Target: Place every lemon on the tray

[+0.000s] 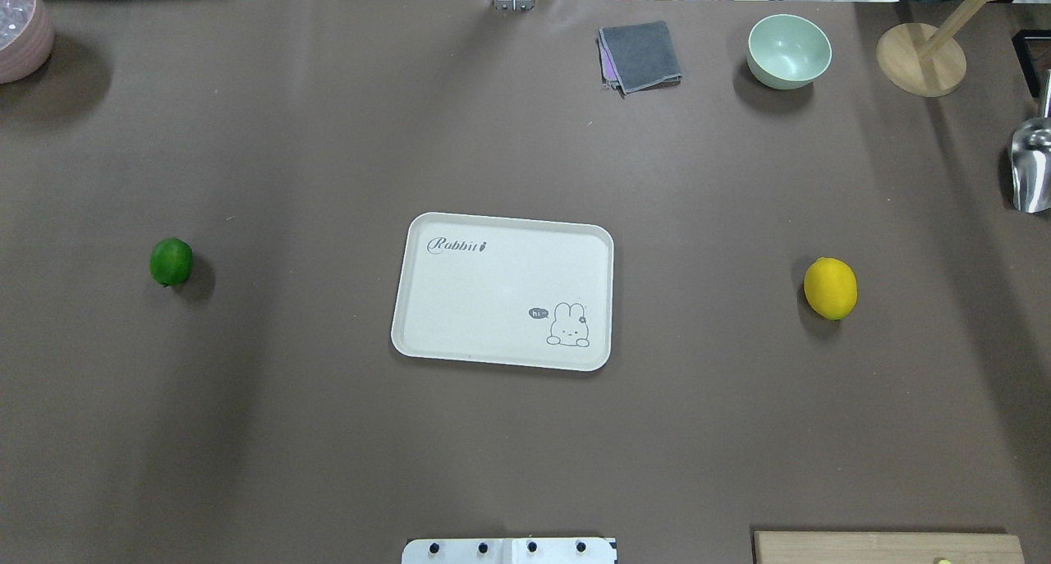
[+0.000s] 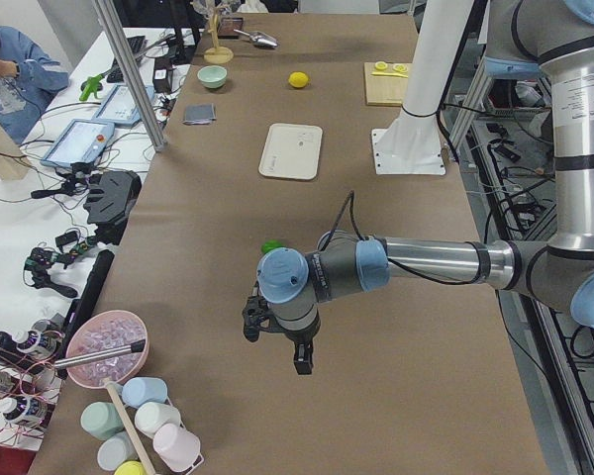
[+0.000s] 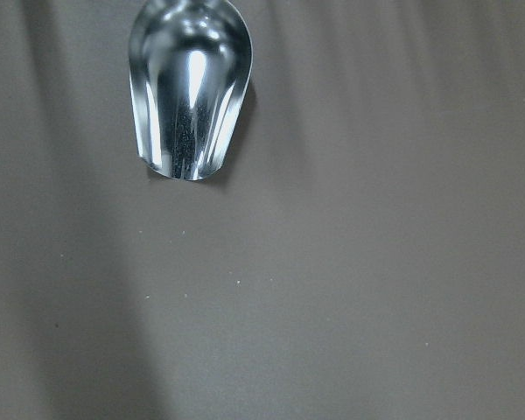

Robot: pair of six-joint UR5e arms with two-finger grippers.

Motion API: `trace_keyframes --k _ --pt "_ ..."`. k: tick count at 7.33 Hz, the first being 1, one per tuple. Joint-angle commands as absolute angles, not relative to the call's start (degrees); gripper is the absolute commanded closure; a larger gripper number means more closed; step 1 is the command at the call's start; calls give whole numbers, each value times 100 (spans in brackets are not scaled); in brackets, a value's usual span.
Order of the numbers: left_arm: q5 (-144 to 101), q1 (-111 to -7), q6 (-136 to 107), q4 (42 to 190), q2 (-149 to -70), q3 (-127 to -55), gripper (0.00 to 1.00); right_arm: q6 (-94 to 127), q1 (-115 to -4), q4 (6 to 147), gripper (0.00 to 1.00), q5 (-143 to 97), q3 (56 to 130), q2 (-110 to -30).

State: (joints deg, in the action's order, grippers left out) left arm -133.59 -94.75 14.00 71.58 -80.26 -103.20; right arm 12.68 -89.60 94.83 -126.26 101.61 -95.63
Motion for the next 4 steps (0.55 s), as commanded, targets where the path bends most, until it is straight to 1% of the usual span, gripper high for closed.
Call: trace_keyframes --k 1,4 --pt "-13342 -9475 1345 7172 -8024 -10379 2 1248 -8956 9483 0 -12621 10160 -9554" --pt "-13333 -9457 1124 7268 -7893 -10538 2 1230 -8956 9475 0 -12621 10160 -9554"
